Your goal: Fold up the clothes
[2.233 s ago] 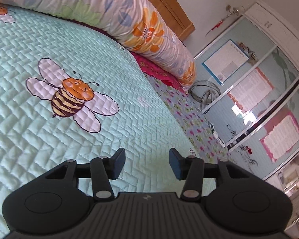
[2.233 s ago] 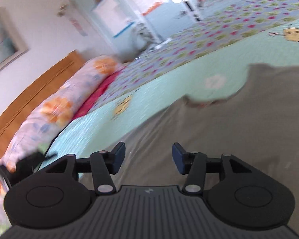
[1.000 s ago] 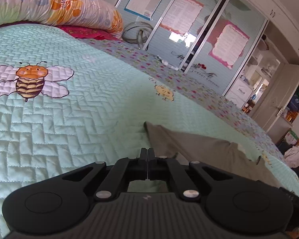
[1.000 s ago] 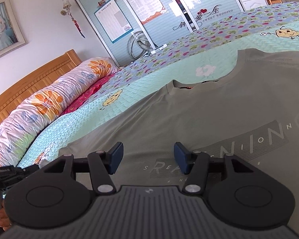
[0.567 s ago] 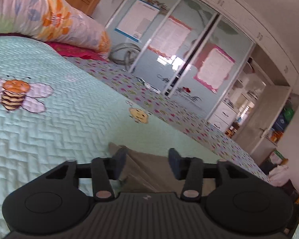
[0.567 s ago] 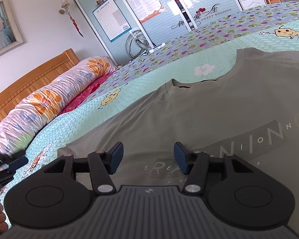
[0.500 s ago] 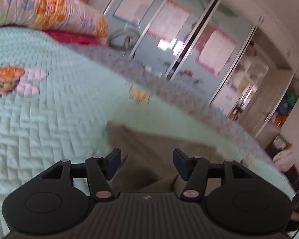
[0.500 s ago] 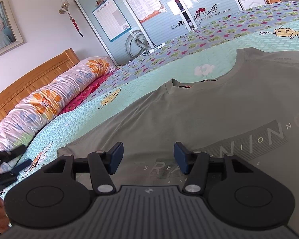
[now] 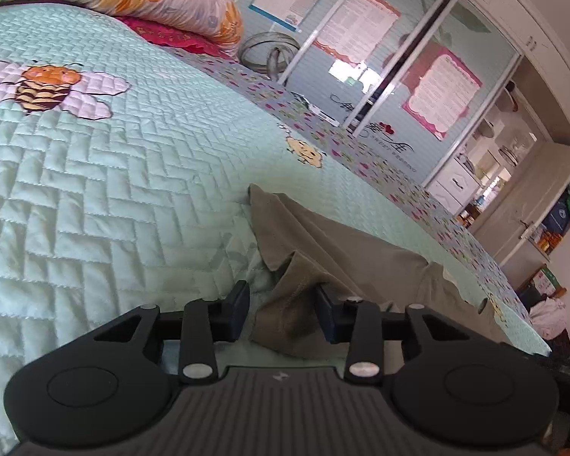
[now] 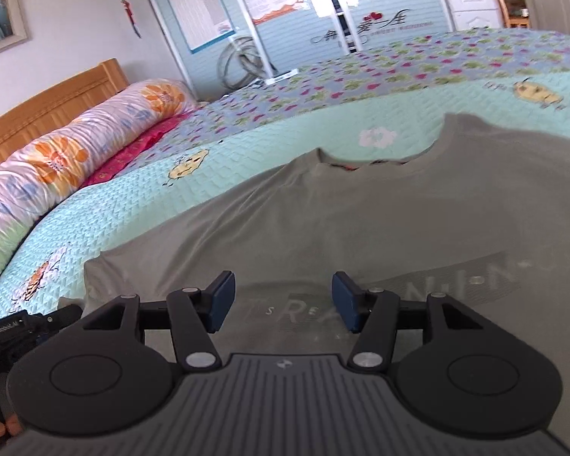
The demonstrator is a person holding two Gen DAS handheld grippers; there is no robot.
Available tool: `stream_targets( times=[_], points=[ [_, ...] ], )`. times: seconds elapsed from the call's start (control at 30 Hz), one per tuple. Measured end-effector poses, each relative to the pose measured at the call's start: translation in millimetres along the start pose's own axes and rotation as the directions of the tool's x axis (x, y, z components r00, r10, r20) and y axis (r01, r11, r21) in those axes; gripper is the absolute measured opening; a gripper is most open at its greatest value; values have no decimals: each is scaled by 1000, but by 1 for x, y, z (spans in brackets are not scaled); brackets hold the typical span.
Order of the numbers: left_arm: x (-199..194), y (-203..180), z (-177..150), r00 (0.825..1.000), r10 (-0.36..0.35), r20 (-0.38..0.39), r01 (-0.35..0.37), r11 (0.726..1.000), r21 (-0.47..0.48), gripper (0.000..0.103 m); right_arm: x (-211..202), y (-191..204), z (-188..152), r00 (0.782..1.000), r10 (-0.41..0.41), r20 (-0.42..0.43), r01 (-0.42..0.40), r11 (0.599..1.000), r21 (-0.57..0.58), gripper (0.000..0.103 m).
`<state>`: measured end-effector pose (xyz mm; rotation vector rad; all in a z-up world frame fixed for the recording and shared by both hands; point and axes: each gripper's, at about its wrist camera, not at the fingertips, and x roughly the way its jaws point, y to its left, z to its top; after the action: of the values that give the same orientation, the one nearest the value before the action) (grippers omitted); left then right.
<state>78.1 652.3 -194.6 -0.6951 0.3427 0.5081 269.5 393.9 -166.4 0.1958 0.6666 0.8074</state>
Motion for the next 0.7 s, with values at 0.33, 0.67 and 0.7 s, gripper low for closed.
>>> stream_targets(
  times=[0.33, 0.67, 0.7],
  points=[
    [-122, -93, -66, 990, -89, -106, 98, 992, 81, 57, -191, -220, -15, 969, -189, 161, 62, 813, 579, 66],
    [-113, -117, -168, 939, -282, -196, 311, 941, 132, 62, -190, -333, 17, 963, -191, 192, 65, 851, 522, 66],
    [-111, -109, -167, 931, -316, -184, 334, 940, 71, 62, -184, -335, 22, 966, -190, 174, 79, 860, 504, 66]
  ],
)
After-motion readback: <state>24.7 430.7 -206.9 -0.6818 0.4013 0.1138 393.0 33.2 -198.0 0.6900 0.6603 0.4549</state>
